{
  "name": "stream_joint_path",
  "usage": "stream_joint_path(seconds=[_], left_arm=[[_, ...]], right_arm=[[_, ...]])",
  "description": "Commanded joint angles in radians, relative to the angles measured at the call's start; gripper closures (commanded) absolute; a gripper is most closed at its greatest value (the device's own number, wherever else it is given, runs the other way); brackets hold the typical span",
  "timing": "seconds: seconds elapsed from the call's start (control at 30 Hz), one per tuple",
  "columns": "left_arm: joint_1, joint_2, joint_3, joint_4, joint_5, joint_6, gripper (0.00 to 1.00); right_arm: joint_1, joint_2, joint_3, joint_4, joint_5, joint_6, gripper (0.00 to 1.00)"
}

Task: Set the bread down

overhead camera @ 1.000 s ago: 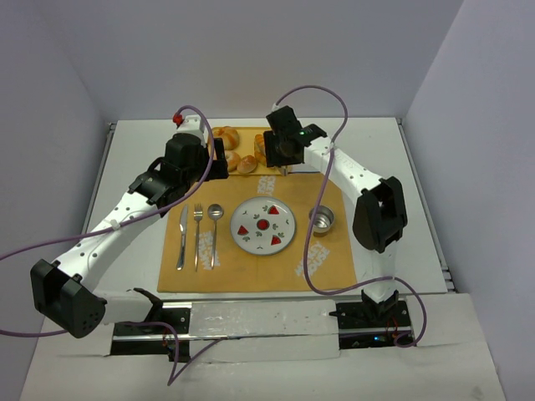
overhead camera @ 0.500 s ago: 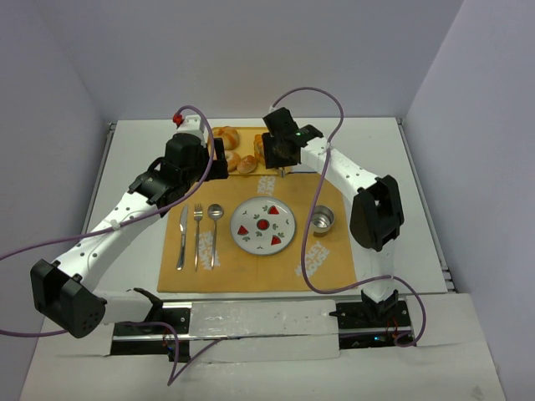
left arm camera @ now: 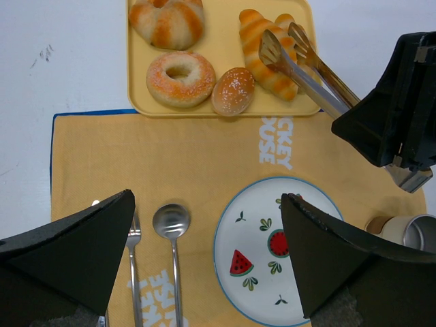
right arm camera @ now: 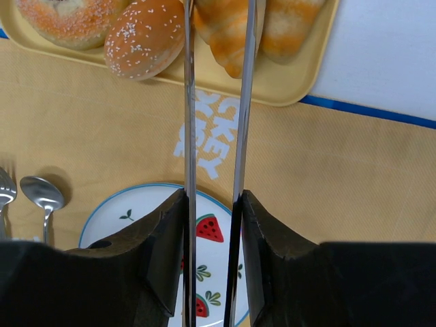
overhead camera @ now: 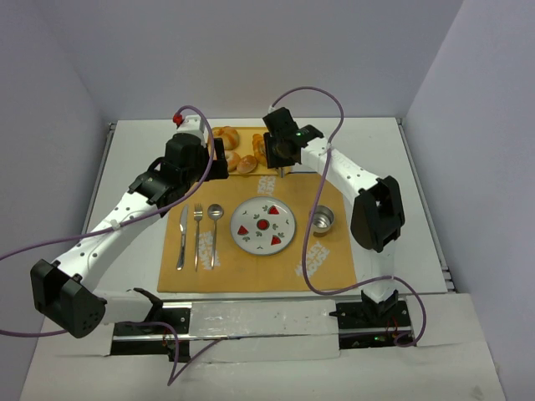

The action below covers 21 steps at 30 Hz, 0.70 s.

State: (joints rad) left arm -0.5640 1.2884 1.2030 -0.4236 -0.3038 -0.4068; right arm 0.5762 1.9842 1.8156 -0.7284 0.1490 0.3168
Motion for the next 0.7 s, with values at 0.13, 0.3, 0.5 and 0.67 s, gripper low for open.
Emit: stream_joint_path(seconds=[0.13,0.3,0.5,0.67], left_arm=[[-0.007,-0.015,0.018,0.022,-0.012,0.002,0.01],[-0.007,-0.014,0.020,0.019,-0.011,0.000,0.01],[-0.007,-0.011,0.018,0.020,-0.009,0.000,0.01],[-0.008,-0.012,0.018,0.019,-0.011,0.000,0.01]], right_arm=[[0.013,-0.153,-0.013,0.035,0.003,0.002,0.84],[0.014,-0.192,-0.033,0.035,0.004,0.002,0.84],[0.020,-0.271,-0.111,0.034,0.004,0.004,0.84],[0.045,-0.412,-0.243,0.026,-0.060,0.008,0.85]])
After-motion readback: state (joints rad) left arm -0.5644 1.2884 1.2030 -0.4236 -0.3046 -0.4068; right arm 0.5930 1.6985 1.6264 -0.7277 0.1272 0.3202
